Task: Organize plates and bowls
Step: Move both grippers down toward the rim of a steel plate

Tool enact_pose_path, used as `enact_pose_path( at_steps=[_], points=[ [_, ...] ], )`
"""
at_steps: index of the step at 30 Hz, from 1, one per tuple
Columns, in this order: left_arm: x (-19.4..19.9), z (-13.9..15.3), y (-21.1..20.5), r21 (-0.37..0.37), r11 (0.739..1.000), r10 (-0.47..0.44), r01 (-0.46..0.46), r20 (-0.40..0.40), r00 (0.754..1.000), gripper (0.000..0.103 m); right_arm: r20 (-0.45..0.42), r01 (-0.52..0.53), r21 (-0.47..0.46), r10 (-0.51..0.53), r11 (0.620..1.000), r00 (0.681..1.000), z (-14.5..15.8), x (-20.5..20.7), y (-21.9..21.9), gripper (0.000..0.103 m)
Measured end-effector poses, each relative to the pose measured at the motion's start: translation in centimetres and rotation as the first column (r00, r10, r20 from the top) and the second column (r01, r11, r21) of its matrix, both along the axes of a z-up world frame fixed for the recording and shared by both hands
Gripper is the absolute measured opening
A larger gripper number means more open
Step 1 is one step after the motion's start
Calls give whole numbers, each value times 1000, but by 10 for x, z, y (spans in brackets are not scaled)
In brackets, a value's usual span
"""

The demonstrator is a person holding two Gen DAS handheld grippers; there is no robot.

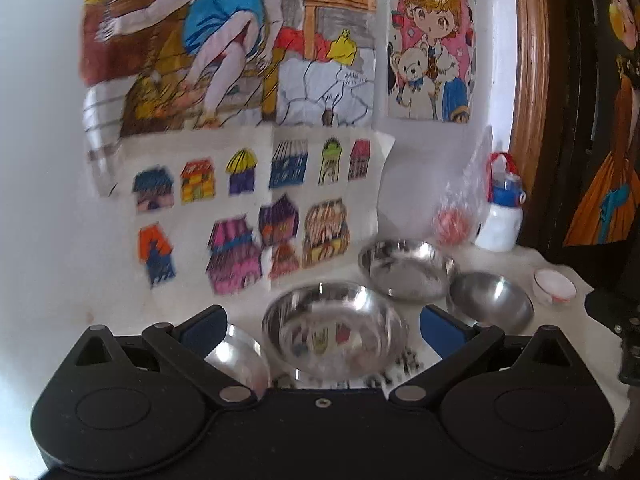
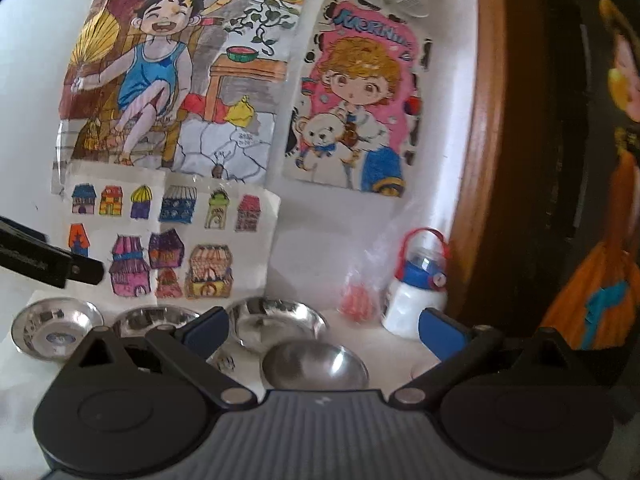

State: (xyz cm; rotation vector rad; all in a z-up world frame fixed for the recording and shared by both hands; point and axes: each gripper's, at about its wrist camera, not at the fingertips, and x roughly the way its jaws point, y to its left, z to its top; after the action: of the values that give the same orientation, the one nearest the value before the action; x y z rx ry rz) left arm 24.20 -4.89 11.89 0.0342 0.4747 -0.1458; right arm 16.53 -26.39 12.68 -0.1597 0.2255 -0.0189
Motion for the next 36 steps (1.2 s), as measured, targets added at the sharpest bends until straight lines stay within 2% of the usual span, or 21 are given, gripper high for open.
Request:
enact_pose_path(
  at_steps=[5,10,17,24,31,34,36],
  points=[
    [49,4,-2,18,998,-62,61,7,998,102,-6,-86,55,87,995,996,16,49,-23,103],
    [100,-2,-7,-3,990,-141,141,-47,989,102,-76,-127,35,129,991,989,19,107,-37,103],
    [158,-24,-30,-7,984,-176,177,-121,977,102,-220,-189,62,198,980,955,-6,176,-50,103],
    [198,-40,-39,-2,979,-199,202,-173,965,102,-294,-252,98,270,963,917,-37,206,-49,103],
    [217,-53,-38,49,974,-206,220,-197,958,102,-339,-245,36,243,969,909,-48,230,-41,103],
    [227,-60,-41,23,977,-203,213,-222,954,102,-372,-215,6,202,977,906,-55,248,-41,103],
    [236,-65,-46,9,980,-192,200,-241,951,102,-414,-180,37,179,983,892,-61,263,-46,103]
  ],
)
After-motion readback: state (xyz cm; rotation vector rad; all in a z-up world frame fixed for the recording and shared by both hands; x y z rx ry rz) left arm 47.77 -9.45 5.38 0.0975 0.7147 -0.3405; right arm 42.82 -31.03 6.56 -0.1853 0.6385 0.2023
